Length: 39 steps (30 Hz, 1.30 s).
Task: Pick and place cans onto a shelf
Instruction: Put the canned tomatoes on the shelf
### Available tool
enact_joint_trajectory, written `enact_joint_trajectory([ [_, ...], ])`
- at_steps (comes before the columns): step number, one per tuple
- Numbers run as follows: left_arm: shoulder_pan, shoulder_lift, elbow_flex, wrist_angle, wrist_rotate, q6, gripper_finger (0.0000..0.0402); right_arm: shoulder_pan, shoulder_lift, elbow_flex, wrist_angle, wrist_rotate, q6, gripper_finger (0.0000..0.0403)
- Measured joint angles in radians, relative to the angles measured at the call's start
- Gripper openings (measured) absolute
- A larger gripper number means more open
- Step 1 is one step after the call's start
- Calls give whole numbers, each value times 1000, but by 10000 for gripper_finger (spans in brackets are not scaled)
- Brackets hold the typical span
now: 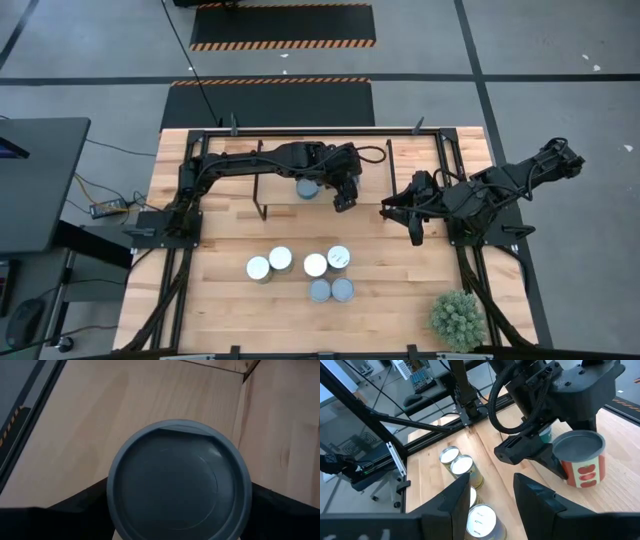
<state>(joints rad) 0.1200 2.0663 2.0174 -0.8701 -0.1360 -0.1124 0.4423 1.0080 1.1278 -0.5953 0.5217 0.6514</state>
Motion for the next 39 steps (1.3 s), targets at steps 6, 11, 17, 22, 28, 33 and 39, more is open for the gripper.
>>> enact_joint_trajectory([
  [6,0,0,0,-43,0,2,316,0,0,0,0,0,0,158],
  [11,-1,0,0,-87,9,27,316,0,0,0,0,0,0,158],
  [17,2,0,0,-134,22,8,316,0,0,0,0,0,0,158],
  [22,2,0,0,-136,29,25,316,0,0,0,0,0,0,158],
  [28,25,-2,0,-179,68,19,369,0,0,0,0,0,0,158],
  [33,25,-15,2,-174,70,28,391,0,0,0,0,0,0,158],
  [39,34,-22,2,-170,70,20,397,0,0,0,4,0,0,158],
])
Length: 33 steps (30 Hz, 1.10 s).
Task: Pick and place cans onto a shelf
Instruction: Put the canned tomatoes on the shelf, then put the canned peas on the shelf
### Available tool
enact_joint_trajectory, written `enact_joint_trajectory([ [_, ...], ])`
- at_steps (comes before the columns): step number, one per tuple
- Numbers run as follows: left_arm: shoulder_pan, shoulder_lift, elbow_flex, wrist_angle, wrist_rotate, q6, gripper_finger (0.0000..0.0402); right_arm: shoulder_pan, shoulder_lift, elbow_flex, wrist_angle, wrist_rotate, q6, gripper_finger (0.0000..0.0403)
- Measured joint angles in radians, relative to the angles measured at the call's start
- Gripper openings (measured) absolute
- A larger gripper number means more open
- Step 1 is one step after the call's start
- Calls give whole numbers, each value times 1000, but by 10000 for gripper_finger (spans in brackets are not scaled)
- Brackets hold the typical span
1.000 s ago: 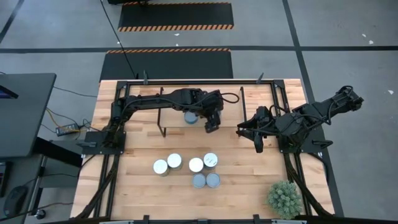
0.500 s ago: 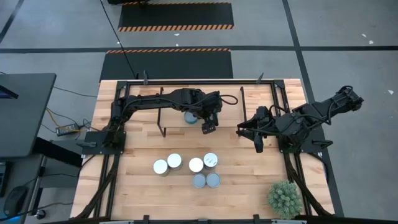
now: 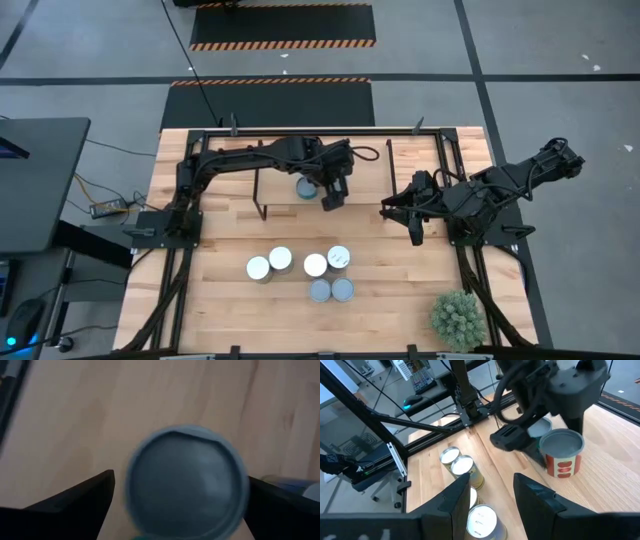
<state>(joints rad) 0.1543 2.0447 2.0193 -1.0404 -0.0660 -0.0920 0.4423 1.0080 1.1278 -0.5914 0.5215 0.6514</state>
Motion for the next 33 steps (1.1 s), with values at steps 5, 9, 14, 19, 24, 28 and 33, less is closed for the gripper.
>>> enact_joint_trajectory([
  [5,0,-31,3,5,-33,23,399,0,0,0,1,0,0,158],
  [9,0,-46,3,30,-34,26,400,0,0,0,22,0,0,158],
  [14,0,-74,3,55,-19,25,400,0,0,0,50,0,0,158],
  [19,-1,-107,5,105,-54,-8,400,0,0,0,73,0,0,158],
  [24,0,-110,4,107,-95,-101,400,0,0,0,101,0,0,158],
  [28,0,-110,4,94,-17,-121,400,0,0,0,109,0,0,158],
  [33,-5,-110,4,93,34,-187,400,0,0,0,112,0,0,158],
])
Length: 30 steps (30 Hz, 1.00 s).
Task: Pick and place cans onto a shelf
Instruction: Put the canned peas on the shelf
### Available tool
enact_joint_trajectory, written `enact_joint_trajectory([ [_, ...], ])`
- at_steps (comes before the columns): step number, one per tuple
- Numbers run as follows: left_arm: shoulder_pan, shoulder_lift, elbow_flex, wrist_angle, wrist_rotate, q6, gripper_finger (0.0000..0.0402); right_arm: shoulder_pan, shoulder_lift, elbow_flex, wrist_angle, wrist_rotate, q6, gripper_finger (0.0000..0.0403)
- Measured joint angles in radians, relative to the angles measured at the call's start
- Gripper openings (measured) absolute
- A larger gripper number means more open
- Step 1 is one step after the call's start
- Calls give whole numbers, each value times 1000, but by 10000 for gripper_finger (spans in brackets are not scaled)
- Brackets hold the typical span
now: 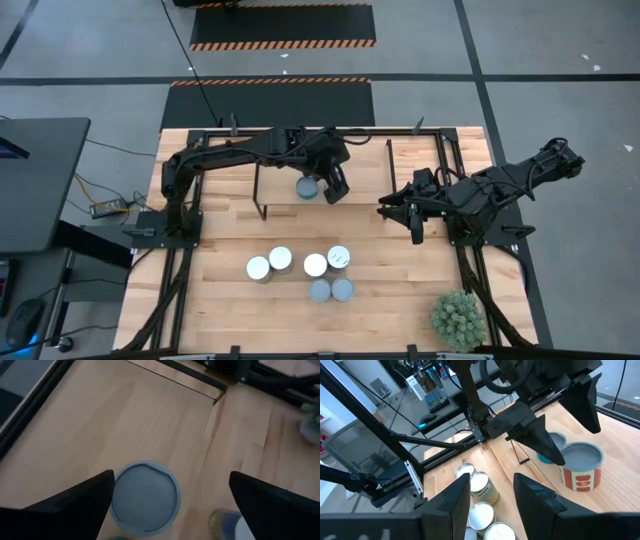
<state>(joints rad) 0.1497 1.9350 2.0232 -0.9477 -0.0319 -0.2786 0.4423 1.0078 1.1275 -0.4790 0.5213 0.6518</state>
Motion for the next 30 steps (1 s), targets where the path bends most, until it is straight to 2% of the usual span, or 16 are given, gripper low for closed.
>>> enact_joint_trajectory([
  [14,-3,0,0,32,0,-86,400,0,0,0,0,0,0,158],
  [21,-17,0,0,-60,62,-155,400,0,0,0,0,0,0,158],
  [25,-47,-11,-2,-102,60,-101,400,0,0,0,22,0,1,158],
  [30,-93,-63,-2,-104,1,-1,400,0,1,0,67,-34,11,158],
])
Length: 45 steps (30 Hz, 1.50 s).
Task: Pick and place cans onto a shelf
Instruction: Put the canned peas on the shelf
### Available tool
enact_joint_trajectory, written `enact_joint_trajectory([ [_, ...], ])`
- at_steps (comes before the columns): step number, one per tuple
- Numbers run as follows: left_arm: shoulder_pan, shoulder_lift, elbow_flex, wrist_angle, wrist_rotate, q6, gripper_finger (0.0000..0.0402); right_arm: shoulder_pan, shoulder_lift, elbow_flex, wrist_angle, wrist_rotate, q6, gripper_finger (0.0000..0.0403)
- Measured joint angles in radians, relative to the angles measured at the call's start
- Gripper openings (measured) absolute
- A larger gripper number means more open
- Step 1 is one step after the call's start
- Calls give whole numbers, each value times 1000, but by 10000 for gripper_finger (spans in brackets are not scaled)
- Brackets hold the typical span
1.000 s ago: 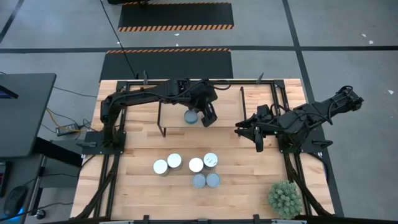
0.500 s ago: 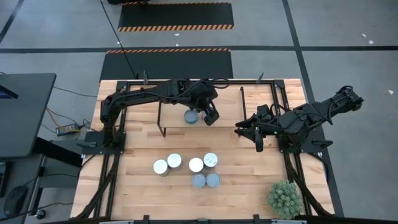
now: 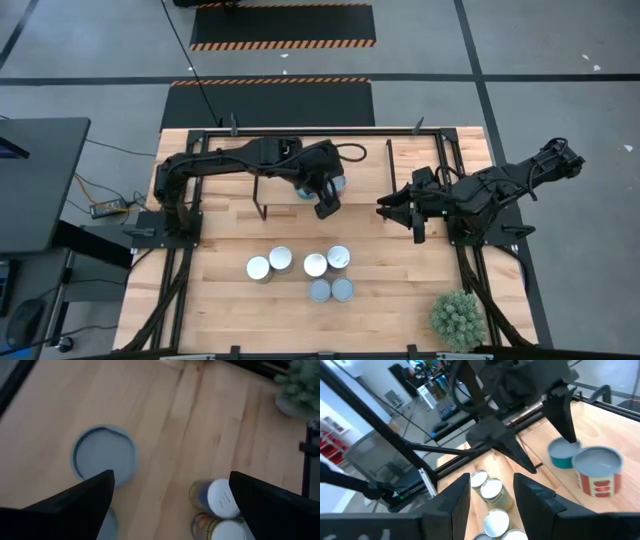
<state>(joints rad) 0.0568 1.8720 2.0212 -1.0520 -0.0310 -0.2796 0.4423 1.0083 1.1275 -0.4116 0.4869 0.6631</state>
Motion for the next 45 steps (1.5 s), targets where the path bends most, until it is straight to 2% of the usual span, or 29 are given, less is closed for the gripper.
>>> enact_joint_trajectory([
  [3,-15,-33,0,-4,-17,29,400,0,0,0,1,-36,-9,158],
  [13,-114,-99,0,-66,-78,86,400,0,-5,0,-48,-55,-31,158],
  [22,-244,-103,1,-97,-126,100,392,-3,12,0,-38,-292,34,158],
  [24,-276,-102,1,-112,-129,85,381,-6,12,0,-42,-327,63,158],
  [28,-336,-102,-7,-148,-183,44,359,4,29,0,-69,-329,101,158],
  [33,-397,-113,-107,-117,-224,-62,335,26,112,0,-25,-332,69,158],
  [38,-457,-140,-196,-56,-254,-178,317,35,191,0,38,-400,53,158],
  [45,-536,-186,-281,-5,-372,-224,302,59,246,0,98,-398,110,158],
])
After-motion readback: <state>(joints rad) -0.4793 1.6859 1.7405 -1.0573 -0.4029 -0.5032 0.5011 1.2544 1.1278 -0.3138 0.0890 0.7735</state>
